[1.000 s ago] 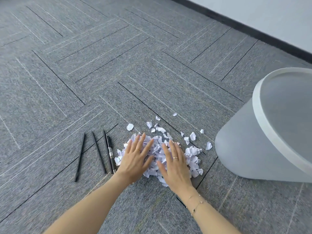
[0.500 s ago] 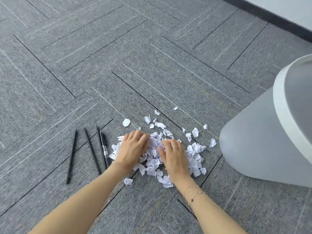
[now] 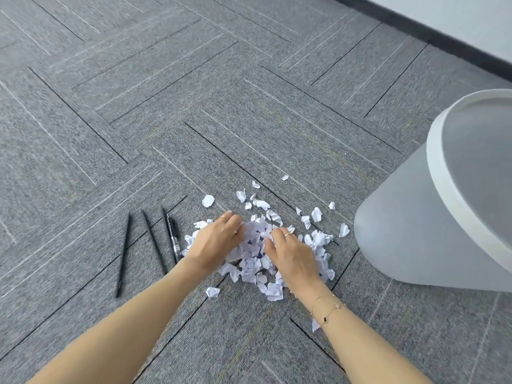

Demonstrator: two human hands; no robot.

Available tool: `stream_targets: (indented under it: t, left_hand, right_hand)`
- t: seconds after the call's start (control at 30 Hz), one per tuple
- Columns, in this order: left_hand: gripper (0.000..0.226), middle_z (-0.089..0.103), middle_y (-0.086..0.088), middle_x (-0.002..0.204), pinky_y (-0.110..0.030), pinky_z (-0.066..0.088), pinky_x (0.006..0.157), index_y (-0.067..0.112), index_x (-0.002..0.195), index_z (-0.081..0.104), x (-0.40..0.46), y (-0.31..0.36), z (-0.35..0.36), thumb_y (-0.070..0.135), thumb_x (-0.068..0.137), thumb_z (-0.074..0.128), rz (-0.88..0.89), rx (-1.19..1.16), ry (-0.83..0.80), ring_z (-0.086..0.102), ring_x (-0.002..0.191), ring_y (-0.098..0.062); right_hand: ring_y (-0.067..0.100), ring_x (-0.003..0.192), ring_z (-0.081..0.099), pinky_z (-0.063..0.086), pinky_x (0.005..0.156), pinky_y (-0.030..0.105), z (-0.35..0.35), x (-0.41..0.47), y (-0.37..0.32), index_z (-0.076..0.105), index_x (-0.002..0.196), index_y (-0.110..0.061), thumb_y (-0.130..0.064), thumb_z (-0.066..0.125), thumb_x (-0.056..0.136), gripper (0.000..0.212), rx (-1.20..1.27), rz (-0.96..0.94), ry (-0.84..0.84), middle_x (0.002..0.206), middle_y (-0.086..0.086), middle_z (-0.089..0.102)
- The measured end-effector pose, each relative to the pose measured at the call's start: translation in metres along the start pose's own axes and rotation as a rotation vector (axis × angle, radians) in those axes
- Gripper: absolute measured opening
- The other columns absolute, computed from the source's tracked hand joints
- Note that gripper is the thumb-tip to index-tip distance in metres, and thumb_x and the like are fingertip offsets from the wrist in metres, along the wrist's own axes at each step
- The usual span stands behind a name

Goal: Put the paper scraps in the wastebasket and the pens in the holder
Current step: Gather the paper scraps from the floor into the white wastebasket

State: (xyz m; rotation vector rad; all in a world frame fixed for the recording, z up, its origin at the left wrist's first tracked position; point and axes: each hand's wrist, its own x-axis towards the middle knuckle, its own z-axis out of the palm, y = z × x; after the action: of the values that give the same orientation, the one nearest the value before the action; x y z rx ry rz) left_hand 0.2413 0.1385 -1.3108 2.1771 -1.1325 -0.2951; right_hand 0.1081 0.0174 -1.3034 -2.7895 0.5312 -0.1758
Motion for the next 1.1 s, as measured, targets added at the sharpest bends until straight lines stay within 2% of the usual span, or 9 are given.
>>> stream_targets:
  t: [0.13,0.23,0.37,0.53,0.6,0.77,0.93,1.0,1.1]
  left_hand:
    - [0.017,0.041,0.003,0.066,-0.007,0.042,0.063,0.007,0.067,0.05,-0.001,0.01,-0.008,0.009,0.083,0.047,-0.015,-0.075,-0.02,0.033,0.056,0.001]
    - [0.02,0.035,0.014,0.062,-0.01,0.043,0.057,0.011,0.066,0.048,0.001,0.017,-0.017,0.001,0.083,0.054,-0.018,-0.047,-0.038,0.033,0.054,0.002]
    - [0.021,0.041,0.011,0.06,-0.023,0.047,0.047,0.017,0.065,0.041,0.003,0.023,-0.029,0.02,0.086,0.045,-0.041,0.043,-0.118,0.043,0.049,-0.011]
    - [0.017,0.043,0.01,0.063,-0.012,0.047,0.061,0.01,0.074,0.049,0.005,0.048,-0.062,0.009,0.091,0.047,-0.014,0.148,-0.162,0.041,0.051,0.0]
    - [0.018,0.042,0.012,0.062,-0.014,0.05,0.058,0.013,0.073,0.048,0.008,0.051,-0.072,0.011,0.091,0.047,0.004,0.185,-0.16,0.046,0.052,-0.003]
    - [0.04,0.045,0.011,0.056,-0.022,0.049,0.052,0.033,0.06,0.034,0.022,0.063,-0.096,0.008,0.087,0.051,0.015,0.176,-0.083,0.05,0.051,-0.009]
    - [0.035,0.046,0.01,0.059,-0.018,0.048,0.05,0.026,0.06,0.038,0.037,0.102,-0.126,0.009,0.087,0.052,0.095,0.216,-0.079,0.047,0.051,-0.004]
    - [0.029,0.049,0.008,0.06,-0.018,0.048,0.049,0.021,0.063,0.043,0.047,0.119,-0.138,0.009,0.087,0.054,0.139,0.231,-0.068,0.049,0.051,-0.006]
    - [0.035,0.048,0.011,0.055,-0.018,0.045,0.045,0.024,0.06,0.04,0.065,0.147,-0.151,0.009,0.089,0.052,0.195,0.24,-0.03,0.049,0.046,-0.004]
  right_hand:
    - [-0.002,0.037,0.018,0.014,0.036,0.013,-0.011,0.003,-0.003,0.044,0.076,-0.013,-0.037,0.024,0.097,0.037,0.084,0.004,-0.042,0.056,-0.007,0.039]
    - [-0.002,0.036,0.02,0.015,0.036,0.014,-0.021,0.004,-0.008,0.047,0.078,-0.011,-0.037,0.02,0.095,0.041,0.103,0.005,-0.048,0.054,-0.005,0.041]
    - [0.003,0.038,0.025,0.02,0.037,0.018,-0.036,0.002,-0.012,0.048,0.082,-0.007,-0.035,0.024,0.094,0.039,0.123,0.011,-0.075,0.056,-0.001,0.043]
    - [0.004,0.04,0.03,0.022,0.039,0.017,-0.066,0.001,-0.017,0.047,0.083,-0.007,-0.027,0.035,0.098,0.028,0.179,0.029,-0.088,0.056,-0.006,0.038]
    - [0.008,0.041,0.032,0.027,0.038,0.019,-0.08,0.004,-0.019,0.045,0.081,-0.008,-0.027,0.035,0.098,0.028,0.205,0.037,-0.077,0.057,-0.004,0.042]
    - [0.001,0.038,0.029,0.031,0.032,0.02,-0.128,0.01,-0.03,0.039,0.075,-0.015,-0.024,0.037,0.099,0.025,0.206,-0.038,-0.014,0.052,-0.01,0.036]
    - [0.004,0.04,0.031,0.02,0.039,0.015,-0.177,0.017,-0.036,0.037,0.073,-0.014,-0.026,0.036,0.099,0.028,0.189,-0.068,0.069,0.052,-0.008,0.036]
    - [0.009,0.042,0.032,0.024,0.04,0.022,-0.201,0.019,-0.036,0.037,0.072,-0.013,-0.027,0.037,0.098,0.029,0.197,-0.075,0.126,0.052,-0.006,0.036]
    - [0.014,0.042,0.031,0.023,0.04,0.026,-0.244,0.021,-0.03,0.038,0.071,-0.011,-0.025,0.04,0.097,0.029,0.202,-0.085,0.223,0.051,-0.004,0.035]
